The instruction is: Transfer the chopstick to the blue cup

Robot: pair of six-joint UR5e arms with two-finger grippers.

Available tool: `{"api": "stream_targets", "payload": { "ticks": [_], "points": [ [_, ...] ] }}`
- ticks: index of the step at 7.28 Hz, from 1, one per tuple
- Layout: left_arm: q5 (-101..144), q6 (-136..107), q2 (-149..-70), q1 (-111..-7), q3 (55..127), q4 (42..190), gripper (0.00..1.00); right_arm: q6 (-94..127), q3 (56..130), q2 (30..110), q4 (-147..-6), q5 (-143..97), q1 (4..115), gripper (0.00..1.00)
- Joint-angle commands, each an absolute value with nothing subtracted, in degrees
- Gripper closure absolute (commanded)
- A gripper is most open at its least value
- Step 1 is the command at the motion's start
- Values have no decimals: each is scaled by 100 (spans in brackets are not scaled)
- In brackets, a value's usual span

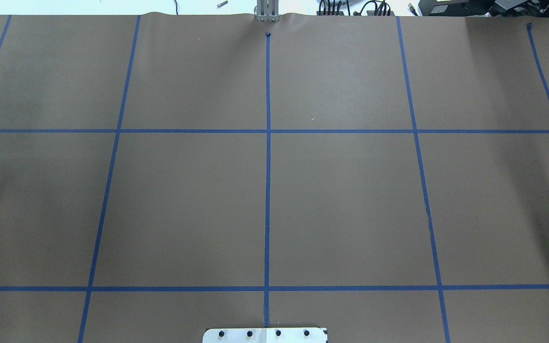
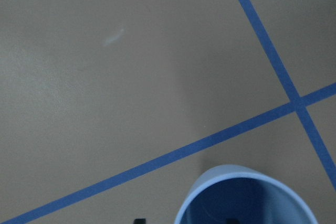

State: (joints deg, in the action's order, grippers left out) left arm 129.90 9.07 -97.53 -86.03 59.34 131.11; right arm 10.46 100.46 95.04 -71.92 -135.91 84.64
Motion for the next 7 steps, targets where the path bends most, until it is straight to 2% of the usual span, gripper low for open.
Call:
{"api": "stream_targets", "payload": {
  "ticks": [1, 3, 5, 7],
  "points": [
    [13130, 888, -9712, -8604, 6334, 13026, 100, 1055, 10046, 9501, -7198, -13588, 8464, 0],
    [14111, 870, -9685, -8718, 7350, 11898, 100, 1055, 10046, 9492, -7198, -13588, 8464, 0],
    [14089, 365, -9773, -8772, 8930, 10282, 100, 1063, 10037, 9492, -7198, -13588, 8464, 0],
    [13749, -1739, -9800, -7943, 10259, 10151, 100, 1063, 10037, 9501, -7207, -13597, 8464, 0]
  ]
}}
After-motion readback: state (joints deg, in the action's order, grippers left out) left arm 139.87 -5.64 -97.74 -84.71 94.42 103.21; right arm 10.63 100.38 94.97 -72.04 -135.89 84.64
